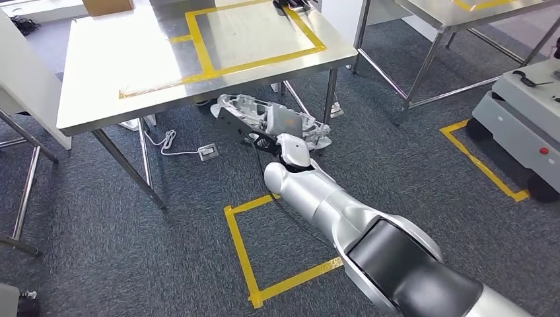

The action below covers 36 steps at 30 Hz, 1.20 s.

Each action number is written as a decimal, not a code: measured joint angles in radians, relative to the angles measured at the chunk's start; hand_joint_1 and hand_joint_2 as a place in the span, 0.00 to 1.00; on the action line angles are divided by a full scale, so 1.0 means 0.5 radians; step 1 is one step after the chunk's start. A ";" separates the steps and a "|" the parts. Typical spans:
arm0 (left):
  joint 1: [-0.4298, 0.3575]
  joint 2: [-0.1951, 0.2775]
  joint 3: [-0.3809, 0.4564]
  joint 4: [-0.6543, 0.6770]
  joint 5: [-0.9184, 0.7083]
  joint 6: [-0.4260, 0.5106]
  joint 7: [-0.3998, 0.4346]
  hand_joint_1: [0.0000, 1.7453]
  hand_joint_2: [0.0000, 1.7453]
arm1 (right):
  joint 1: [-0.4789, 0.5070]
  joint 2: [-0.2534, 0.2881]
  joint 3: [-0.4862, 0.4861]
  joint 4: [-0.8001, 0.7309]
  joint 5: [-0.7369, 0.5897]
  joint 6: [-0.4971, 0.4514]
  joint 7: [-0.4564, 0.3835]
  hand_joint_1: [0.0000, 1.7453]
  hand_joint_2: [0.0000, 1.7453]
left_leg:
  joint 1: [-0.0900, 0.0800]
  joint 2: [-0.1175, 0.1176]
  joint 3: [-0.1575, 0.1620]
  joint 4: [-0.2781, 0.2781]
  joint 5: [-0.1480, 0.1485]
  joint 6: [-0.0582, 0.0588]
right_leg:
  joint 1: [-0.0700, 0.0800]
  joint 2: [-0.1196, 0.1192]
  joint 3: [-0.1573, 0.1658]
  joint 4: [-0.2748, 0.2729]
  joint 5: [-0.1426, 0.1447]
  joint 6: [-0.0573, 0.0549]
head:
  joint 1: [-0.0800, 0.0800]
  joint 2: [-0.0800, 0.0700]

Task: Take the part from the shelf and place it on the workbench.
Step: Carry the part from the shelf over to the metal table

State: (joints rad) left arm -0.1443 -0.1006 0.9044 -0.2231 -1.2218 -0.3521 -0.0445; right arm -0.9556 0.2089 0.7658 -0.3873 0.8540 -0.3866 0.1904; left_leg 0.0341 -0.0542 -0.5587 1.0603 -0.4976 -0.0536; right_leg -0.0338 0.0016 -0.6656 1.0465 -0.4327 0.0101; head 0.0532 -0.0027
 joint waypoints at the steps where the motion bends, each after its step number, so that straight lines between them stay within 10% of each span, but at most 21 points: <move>1: -0.001 0.000 -0.004 0.000 -0.001 0.000 -0.001 0.00 1.00 | -0.022 -0.010 -0.025 0.026 0.010 0.000 0.034 1.00 1.00 | 0.000 0.018 -0.032 0.075 0.039 -0.011 | -0.004 -0.003 0.032 -0.008 -0.014 -0.020 | -0.005 0.000; 4: -0.008 0.000 -0.013 0.001 -0.002 -0.001 -0.005 0.00 1.00 | -0.070 -0.033 -0.068 0.093 0.033 -0.002 0.074 1.00 1.00 | -0.003 0.082 -0.264 0.403 0.060 -0.016 | -0.004 -0.003 0.147 -0.035 -0.076 -0.052 | -0.020 0.000; 8: -0.003 0.002 -0.021 0.001 -0.003 -0.001 -0.006 0.00 1.00 | -0.076 -0.047 -0.084 0.152 0.058 -0.003 0.118 1.00 1.00 | -0.011 0.095 -0.469 0.402 -0.212 0.002 | -0.001 0.008 0.332 -0.064 -0.201 -0.052 | -0.022 0.000; 9: 0.000 0.002 -0.022 0.002 -0.003 -0.001 -0.007 0.00 1.00 | -0.076 -0.048 -0.084 0.164 0.076 -0.003 0.141 1.00 1.00 | -0.016 0.099 -0.477 0.297 -0.158 0.015 | -0.001 0.008 0.382 -0.066 -0.239 -0.047 | -0.022 0.000; 13: 0.016 0.005 -0.024 0.007 -0.003 -0.001 -0.023 0.00 1.00 | -0.069 -0.080 -0.084 0.212 0.180 -0.009 0.199 1.00 1.00 | -0.052 0.106 -0.463 -0.092 0.473 0.074 | 0.017 0.015 0.508 -0.060 -0.397 0.000 | -0.023 0.000; 16: -0.001 0.005 -0.031 0.007 -0.003 -0.001 -0.041 0.00 1.00 | -0.083 -0.095 -0.084 0.218 0.282 -0.037 0.214 1.00 1.00 | -0.051 0.099 -0.458 -0.042 0.432 0.102 | 0.017 0.017 0.578 -0.082 -0.479 0.034 | -0.009 0.000; 18: -0.018 0.006 -0.036 0.006 -0.004 0.000 -0.047 0.00 1.00 | -0.089 -0.098 -0.075 0.220 0.368 -0.052 0.248 1.00 1.00 | -0.046 0.096 -0.430 -0.041 0.385 0.128 | 0.016 0.011 0.520 0.048 -0.545 0.044 | -0.004 0.000; 21: -0.030 0.005 -0.045 0.006 -0.017 0.000 -0.048 0.00 1.00 | -0.085 -0.112 -0.029 0.241 0.521 -0.032 0.347 1.00 1.00 | -0.053 0.083 -0.385 -0.041 0.326 0.149 | 0.030 0.007 0.226 0.449 -0.646 0.039 | -0.003 0.000; 23: -0.022 0.003 -0.054 0.008 -0.023 0.000 -0.047 0.00 1.00 | -0.089 -0.127 0.008 0.260 0.612 0.010 0.413 1.00 1.00 | -0.058 0.062 -0.351 -0.041 0.293 0.149 | 0.039 0.007 0.112 0.465 -0.538 0.024 | -0.003 0.000; 27: -0.003 -0.002 -0.059 0.013 -0.020 0.000 -0.051 0.00 1.00 | -0.171 -0.141 0.089 0.283 0.771 0.126 0.456 1.00 1.00 | -0.070 0.040 -0.318 -0.040 0.264 0.129 | 0.054 0.011 0.134 0.050 -0.167 -0.011 | -0.003 0.000; 36: -0.014 0.004 -0.059 0.013 0.010 -0.001 -0.071 0.00 1.00 | -0.349 -0.095 0.211 0.287 0.898 0.205 0.462 1.00 1.00 | -0.082 0.045 -0.284 -0.068 0.266 0.120 | 0.057 0.024 0.170 -0.003 -0.160 -0.021 | -0.005 0.000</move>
State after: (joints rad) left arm -0.1512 -0.0988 0.8747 -0.2165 -1.2167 -0.3525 -0.0802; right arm -1.1300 0.1616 0.8715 -0.2438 1.3029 -0.2842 0.4215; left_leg -0.0068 -0.0317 -0.7008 1.0264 -0.3647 0.0065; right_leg -0.0054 0.0138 -0.5804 1.0450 -0.5124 -0.0003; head 0.0505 -0.0027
